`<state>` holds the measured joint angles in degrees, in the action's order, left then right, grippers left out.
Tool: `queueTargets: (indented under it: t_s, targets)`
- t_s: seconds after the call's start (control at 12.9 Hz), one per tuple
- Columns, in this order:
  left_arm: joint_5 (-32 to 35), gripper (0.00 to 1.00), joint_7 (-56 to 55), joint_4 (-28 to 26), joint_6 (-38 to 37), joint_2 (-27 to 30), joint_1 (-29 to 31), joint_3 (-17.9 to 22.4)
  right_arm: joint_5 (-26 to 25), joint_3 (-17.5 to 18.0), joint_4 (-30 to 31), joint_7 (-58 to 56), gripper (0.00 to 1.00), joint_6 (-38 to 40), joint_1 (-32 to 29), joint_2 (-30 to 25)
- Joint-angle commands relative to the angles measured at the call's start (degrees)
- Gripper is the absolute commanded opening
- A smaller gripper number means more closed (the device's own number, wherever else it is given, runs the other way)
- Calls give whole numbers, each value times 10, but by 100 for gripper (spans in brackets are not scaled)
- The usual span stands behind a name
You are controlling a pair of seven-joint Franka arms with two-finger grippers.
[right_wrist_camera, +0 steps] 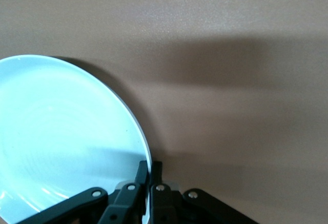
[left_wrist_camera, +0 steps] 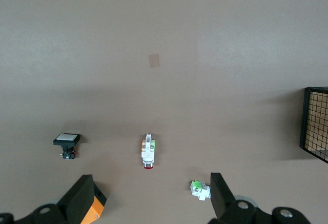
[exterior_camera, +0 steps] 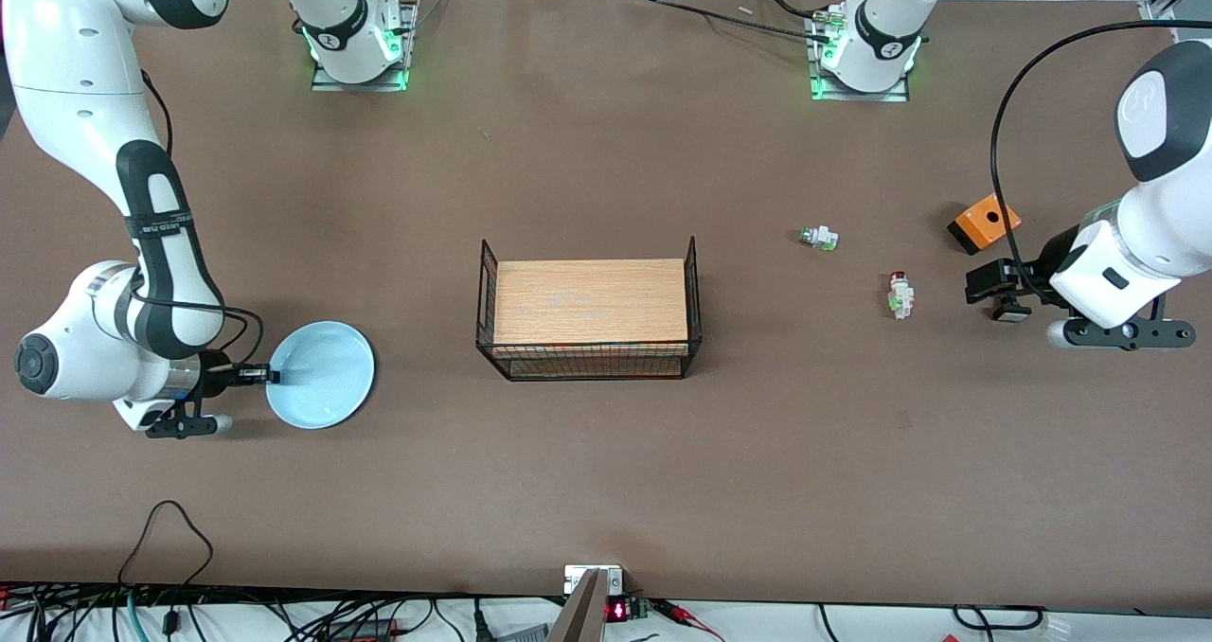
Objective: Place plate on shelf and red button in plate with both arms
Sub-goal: 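Lift the blue plate off the table with the right gripper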
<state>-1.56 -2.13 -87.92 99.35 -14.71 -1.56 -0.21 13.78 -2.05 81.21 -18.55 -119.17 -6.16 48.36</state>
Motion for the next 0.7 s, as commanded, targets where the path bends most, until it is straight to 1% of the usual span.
queueTargets:
  t_s: [0.0,0.08,0.23,0.39,0.62]
  targets:
    - [6,100,1,-7,8,5,2,-3,6,6,-2,-8,0,31,-10,-10]
    - [5,100,2,-5,8,6,2,-4,7,6,-3,-8,0,54,-11,-23]
    - [-5,100,4,4,8,7,4,-6,6,3,-3,-8,0,124,-16,-67]
    - [-15,100,30,6,7,6,1,-7,3,2,-10,-5,0,190,-16,-110]
    - [-9,100,48,11,7,8,4,-6,-2,-6,-56,15,0,298,-14,-151]
